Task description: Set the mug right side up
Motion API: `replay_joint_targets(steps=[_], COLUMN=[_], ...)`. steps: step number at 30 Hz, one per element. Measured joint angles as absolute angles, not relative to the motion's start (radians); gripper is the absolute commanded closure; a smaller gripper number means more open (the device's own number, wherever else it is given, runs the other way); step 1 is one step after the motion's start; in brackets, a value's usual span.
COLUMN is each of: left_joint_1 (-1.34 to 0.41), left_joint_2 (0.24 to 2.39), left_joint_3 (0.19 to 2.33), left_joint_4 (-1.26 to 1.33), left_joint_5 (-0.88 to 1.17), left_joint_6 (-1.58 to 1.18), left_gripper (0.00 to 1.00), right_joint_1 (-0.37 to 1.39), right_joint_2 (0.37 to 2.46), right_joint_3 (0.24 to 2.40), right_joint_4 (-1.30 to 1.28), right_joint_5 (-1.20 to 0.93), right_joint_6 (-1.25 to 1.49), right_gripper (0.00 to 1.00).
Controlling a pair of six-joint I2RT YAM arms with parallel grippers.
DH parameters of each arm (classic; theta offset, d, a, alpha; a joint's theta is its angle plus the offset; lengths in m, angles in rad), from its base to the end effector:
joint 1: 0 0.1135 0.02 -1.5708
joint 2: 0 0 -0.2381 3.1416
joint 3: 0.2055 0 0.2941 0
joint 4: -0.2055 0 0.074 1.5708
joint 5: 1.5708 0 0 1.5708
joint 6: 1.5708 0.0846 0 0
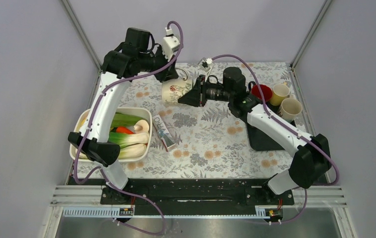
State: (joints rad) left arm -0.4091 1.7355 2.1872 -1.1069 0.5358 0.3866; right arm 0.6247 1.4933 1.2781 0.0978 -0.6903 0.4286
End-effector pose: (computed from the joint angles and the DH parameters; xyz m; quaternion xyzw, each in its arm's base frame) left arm 0.3574 -0.2020 0.4386 0.4430 0.7521 -0.2422 0.4235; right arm 0.3205 0.2975 0.3317 -0.2926 0.6779 0.5329 0.4134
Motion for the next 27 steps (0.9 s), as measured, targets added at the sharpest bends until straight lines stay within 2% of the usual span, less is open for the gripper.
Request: replay_joint_targets(steps=[2, 5, 7, 8, 19, 24, 27], left_joint_1=[-0.397, -0.395, -0.398, -0.397, -0.179, -0.172, -0.171], left_joint_2=[1.732, 1.729, 1.721, 1.715, 1.674, 1.674, 1.674], left_joint_3=[2.186, 2.167, 2.147, 2.135, 1.955, 1.908, 1.903], left_joint_4=[-1.092, -1.081, -1.071, -1.065, -1.083, -1.079, -1.069], left_joint_5=[0.548, 0.568, 0.575, 0.582, 0.632, 0.622, 0.62], left_joint_6=[0.414, 0.419, 0.413, 0.413, 0.445, 0.463, 0.472], left_gripper=[0.97, 0.38, 0.11, 0.03, 0.01, 0.01, 0.01], right_joint_1=[0.62, 0.622, 0.627, 0.629, 0.634, 0.61, 0.525], right_joint_2=[1.493, 1.445, 1.413, 1.394, 1.174, 1.162, 1.158], right_joint_3=[1.267, 1.261, 1.256, 1.249, 1.155, 1.121, 1.071], right_joint_4=[0.141, 0.096, 0.0, -0.067, -0.842, -1.114, -1.193], right_joint_5=[-0.738, -0.72, -0.682, -0.658, -0.306, -0.149, -0.114], right_joint_6=[0.419, 0.356, 0.237, 0.166, -0.56, -0.72, -0.786], right_gripper=[1.0, 1.0, 1.0, 1.0, 1.0, 1.0, 1.0])
